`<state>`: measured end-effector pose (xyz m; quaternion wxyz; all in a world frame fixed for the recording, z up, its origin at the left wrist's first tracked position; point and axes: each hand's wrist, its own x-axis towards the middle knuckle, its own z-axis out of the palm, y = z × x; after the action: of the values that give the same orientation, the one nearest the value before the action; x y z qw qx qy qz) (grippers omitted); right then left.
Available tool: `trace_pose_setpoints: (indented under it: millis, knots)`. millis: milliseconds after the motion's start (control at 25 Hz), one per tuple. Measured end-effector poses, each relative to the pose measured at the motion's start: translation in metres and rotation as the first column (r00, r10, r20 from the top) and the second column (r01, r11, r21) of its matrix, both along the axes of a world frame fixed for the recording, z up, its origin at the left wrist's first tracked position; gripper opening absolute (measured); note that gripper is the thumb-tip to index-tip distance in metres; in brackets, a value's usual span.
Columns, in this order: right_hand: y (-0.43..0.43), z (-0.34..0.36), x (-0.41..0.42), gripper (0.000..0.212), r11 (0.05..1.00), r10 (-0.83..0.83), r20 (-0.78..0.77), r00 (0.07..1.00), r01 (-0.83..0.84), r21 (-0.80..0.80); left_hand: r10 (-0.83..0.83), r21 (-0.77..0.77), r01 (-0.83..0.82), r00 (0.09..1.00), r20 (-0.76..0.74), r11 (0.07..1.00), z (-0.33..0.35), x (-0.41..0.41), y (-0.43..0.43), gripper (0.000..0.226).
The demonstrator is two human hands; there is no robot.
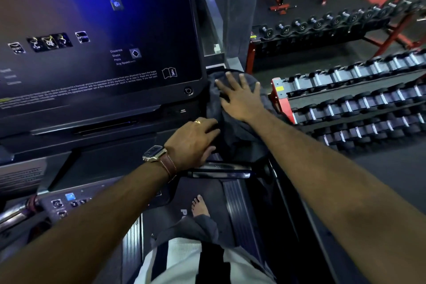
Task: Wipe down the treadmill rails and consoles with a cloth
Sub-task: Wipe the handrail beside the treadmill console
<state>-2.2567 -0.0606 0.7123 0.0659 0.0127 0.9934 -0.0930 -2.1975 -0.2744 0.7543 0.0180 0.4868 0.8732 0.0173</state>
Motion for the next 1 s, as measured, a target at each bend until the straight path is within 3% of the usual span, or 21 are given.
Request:
trace_pose_setpoints:
  millis: [80, 160, 240, 320, 400, 480, 600, 680, 800, 840, 1000]
  knots:
    - [-0.008, -0.005, 0.022, 0.062, 0.974, 0.210, -0.059, 0.976, -0.203, 0.103, -0.001, -0.061, 0.000, 1.000, -0.010, 0.998, -0.001, 0.013, 0.003, 0.046]
    - [0.018, -0.007, 0.038, 0.064, 0.926, 0.370, -0.084, 0.925, -0.361, 0.108, 0.037, -0.117, -0.040, 0.999, -0.023, 0.992, -0.003, 0.024, -0.006, 0.046]
    - [0.042, -0.005, 0.033, 0.061, 0.965, 0.260, -0.044, 0.965, -0.258, 0.047, 0.088, -0.123, -0.093, 0.995, -0.051, 0.988, -0.004, 0.029, -0.022, 0.051]
    - [0.037, 0.000, 0.013, 0.059, 0.999, -0.022, 0.005, 1.000, 0.022, -0.030, 0.135, -0.108, -0.139, 0.990, -0.049, 0.984, -0.004, 0.030, -0.035, 0.056]
    - [0.002, 0.005, -0.005, 0.060, 0.994, -0.105, 0.021, 0.994, 0.106, -0.037, 0.155, -0.087, -0.157, 0.988, -0.030, 0.984, -0.005, 0.031, -0.040, 0.057]
    - [-0.027, 0.007, 0.001, 0.058, 0.997, 0.057, -0.004, 0.998, -0.057, 0.051, 0.154, -0.087, -0.153, 0.988, 0.002, 0.984, -0.006, 0.031, -0.038, 0.058]
    - [-0.002, -0.003, 0.028, 0.067, 0.934, 0.333, -0.075, 0.940, -0.319, 0.159, 0.159, -0.055, -0.158, 0.987, 0.014, 0.986, -0.011, 0.029, -0.039, 0.057]
    - [0.025, -0.004, 0.017, 0.066, 0.949, 0.299, -0.057, 0.953, -0.291, 0.121, 0.154, -0.033, -0.153, 0.988, 0.030, 0.988, -0.015, 0.028, -0.040, 0.056]
    - [0.017, 0.005, -0.014, 0.060, 1.000, 0.009, 0.047, 0.999, -0.010, 0.009, 0.168, -0.016, -0.167, 0.984, 0.051, 0.986, -0.015, 0.027, -0.037, 0.056]
    - [0.000, 0.009, -0.019, 0.059, 1.000, -0.006, 0.056, 0.998, 0.005, 0.017, 0.172, -0.008, -0.172, 0.984, 0.052, 0.985, -0.014, 0.026, -0.037, 0.056]
    - [-0.017, 0.004, 0.010, 0.054, 0.930, 0.352, -0.037, 0.935, -0.345, 0.126, 0.168, -0.006, -0.168, 0.984, 0.057, 0.986, -0.012, 0.029, -0.037, 0.052]
